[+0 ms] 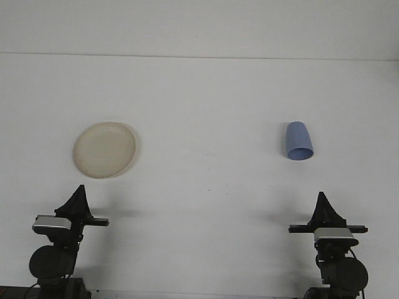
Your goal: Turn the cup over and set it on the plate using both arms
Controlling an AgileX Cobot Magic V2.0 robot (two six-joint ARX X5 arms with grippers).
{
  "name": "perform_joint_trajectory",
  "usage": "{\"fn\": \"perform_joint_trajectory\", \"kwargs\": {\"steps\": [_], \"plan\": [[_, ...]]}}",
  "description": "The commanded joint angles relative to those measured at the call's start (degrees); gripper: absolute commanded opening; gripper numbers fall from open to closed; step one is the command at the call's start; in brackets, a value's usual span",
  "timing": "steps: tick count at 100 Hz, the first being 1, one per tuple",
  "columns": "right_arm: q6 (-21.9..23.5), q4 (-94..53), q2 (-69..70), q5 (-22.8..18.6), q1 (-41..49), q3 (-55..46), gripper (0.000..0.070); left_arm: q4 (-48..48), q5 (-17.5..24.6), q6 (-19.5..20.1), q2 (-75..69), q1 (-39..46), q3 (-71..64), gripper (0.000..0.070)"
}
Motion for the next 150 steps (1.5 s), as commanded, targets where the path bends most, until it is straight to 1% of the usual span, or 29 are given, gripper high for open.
{"fn": "perform_joint_trajectory", "kwargs": {"steps": [1,19,32,49,66,84,99,119,133,150], "plan": [[0.8,0.7,-0.1,0.0,0.0,-0.1,0.0,0.9,-0.3,-0.1,-0.1,0.0,-1.0,0.0011],[0.8,0.9,-0.1,0.0,0.0,0.2,0.0,0.9,-0.3,-0.1,-0.1,0.0,-1.0,0.0011],[0.8,0.2,-0.1,0.0,0.0,2.2,0.0,0.9,-0.3,-0.1,-0.1,0.0,-1.0,0.0011],[0.8,-4.4,0.0,0.0,0.0,8.2,0.0,0.9,-0.3,0.0,-0.1,0.0,-1.0,0.0011],[0.8,-12.5,2.1,0.0,0.0,16.2,0.0,0.9,-0.3,-0.1,-0.1,0.0,-1.1,0.0011],[0.9,-22.5,9.1,0.0,0.0,26.1,0.0,0.9,-0.3,0.0,-0.1,0.0,-1.0,0.0011],[2.8,-31.1,16.9,0.0,0.0,34.6,0.0,0.9,-0.3,-0.1,-0.1,0.0,-1.0,0.0011],[2.8,-44.3,27.9,0.0,0.0,44.7,0.0,0.9,-0.3,-0.1,-0.1,0.0,-1.0,0.0011],[2.8,-49.0,34.1,-0.1,0.0,48.5,0.0,0.9,-0.3,-0.1,-0.1,0.0,-1.0,0.0011],[2.8,-51.7,37.6,-0.1,0.0,49.4,0.0,0.9,-0.3,-0.1,-0.1,0.0,-1.0,0.0011]]}}
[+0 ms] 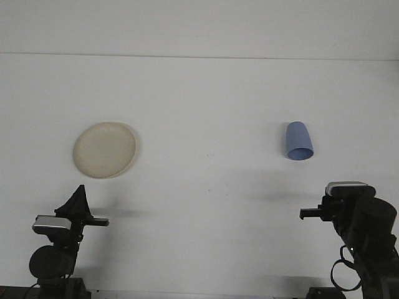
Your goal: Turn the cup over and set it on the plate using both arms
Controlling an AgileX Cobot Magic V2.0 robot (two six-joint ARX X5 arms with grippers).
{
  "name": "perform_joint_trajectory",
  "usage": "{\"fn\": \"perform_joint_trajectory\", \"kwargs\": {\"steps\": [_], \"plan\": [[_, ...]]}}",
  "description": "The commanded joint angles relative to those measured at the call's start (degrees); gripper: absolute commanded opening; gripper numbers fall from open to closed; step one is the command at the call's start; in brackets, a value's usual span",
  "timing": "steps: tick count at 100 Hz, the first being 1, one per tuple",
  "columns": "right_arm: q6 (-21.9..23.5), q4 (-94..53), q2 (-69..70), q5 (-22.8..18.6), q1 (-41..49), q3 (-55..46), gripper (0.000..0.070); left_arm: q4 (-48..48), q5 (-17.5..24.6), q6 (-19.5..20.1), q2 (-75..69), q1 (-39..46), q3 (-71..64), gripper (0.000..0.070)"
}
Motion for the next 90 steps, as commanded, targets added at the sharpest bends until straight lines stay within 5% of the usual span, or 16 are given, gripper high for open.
{"fn": "perform_joint_trajectory", "kwargs": {"steps": [1,39,46,64,90], "plan": [[0.6,-0.3,0.3,0.0,0.0,1.2,0.0,0.9,-0.3,0.0,-0.1,0.0,-1.1,0.0011],[0.6,-0.1,0.4,0.0,0.0,1.2,0.0017,0.9,-0.3,-0.1,-0.1,0.0,-1.1,0.0011],[0.6,-0.2,0.4,0.0,0.0,1.2,0.0115,0.9,-0.3,0.0,-0.1,0.0,-1.1,0.0011],[0.6,-0.2,0.4,0.0,0.0,1.2,0.0506,0.9,-0.3,-0.1,-0.1,0.0,-1.1,0.0011],[0.6,1.3,0.6,0.1,0.0,1.2,0.0531,0.9,-0.3,-0.1,-0.1,0.0,-1.1,0.0011]]}}
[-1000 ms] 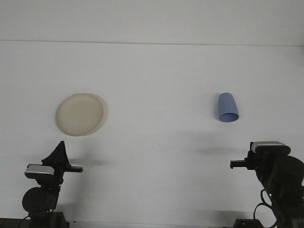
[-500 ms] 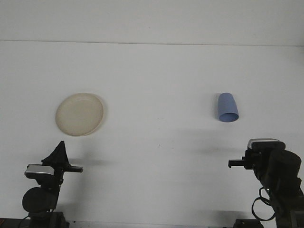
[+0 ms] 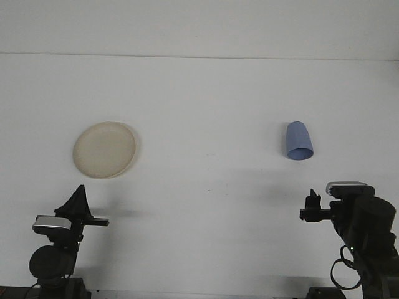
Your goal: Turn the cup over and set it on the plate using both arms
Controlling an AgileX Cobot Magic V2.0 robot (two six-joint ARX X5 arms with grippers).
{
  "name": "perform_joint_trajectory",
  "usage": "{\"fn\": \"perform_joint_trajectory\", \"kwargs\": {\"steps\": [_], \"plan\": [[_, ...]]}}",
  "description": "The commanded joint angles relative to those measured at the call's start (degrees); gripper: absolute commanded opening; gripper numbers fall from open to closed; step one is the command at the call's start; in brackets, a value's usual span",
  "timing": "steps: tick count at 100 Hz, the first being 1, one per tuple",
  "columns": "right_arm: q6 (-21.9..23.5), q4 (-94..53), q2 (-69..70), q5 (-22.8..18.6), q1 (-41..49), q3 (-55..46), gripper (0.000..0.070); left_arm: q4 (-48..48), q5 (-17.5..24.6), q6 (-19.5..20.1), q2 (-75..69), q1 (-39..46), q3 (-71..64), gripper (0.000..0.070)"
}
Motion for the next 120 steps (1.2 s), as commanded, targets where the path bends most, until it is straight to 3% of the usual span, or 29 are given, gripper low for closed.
{"fn": "perform_joint_trajectory", "kwargs": {"steps": [1,77,88,120], "plan": [[0.5,1.7,0.3,0.1,0.0,1.2,0.0531,0.9,-0.3,-0.1,-0.1,0.0,-1.1,0.0011],[-2.1,30.0,27.1,-1.3,-4.0,-2.4,0.0531,0.9,-0.3,0.0,-0.1,0.0,-1.1,0.0011],[-1.9,35.8,30.4,-3.2,-4.7,-4.8,0.0531,0.9,-0.3,0.0,-0.1,0.0,-1.1,0.0011],[-1.7,55.0,37.4,-3.1,-6.9,-14.6,0.0531,0.9,-0.3,0.0,-0.1,0.0,-1.1,0.0011]]}}
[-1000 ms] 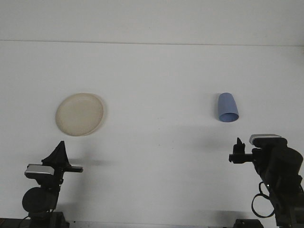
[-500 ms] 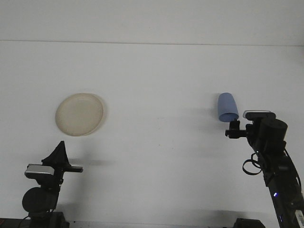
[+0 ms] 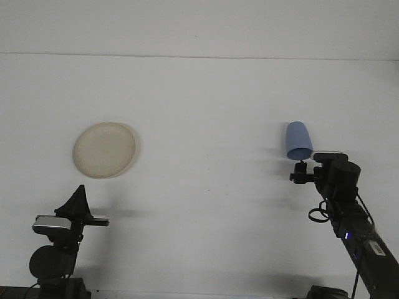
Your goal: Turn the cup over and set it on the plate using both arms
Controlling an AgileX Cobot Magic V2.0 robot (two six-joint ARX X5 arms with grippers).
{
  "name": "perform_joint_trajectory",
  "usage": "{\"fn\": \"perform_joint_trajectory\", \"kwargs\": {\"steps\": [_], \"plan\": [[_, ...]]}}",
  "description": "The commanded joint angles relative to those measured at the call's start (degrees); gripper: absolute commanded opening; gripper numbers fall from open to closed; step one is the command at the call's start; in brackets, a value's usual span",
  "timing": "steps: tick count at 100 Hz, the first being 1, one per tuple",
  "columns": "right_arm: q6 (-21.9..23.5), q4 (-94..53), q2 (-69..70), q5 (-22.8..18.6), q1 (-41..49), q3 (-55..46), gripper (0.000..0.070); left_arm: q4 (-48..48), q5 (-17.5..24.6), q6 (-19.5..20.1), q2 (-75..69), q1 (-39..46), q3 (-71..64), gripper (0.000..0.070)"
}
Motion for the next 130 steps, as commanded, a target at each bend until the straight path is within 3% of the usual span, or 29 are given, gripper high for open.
{"fn": "perform_joint_trajectory", "kwargs": {"steps": [1,75,130], "plan": [[-0.3,4.9,1.8,-0.1,-0.4,-1.1,0.0531,0.9,-0.3,-0.1,-0.1,0.0,-1.1,0.0011],[-1.7,28.2,15.6,-1.8,-1.8,-1.9,0.053,0.9,-0.3,-0.1,-0.1,0.0,-1.1,0.0011],[-1.4,34.6,24.9,-7.8,-4.8,2.2,0.0528,0.9,-0.3,-0.1,-0.1,0.0,-1.1,0.0011]]}}
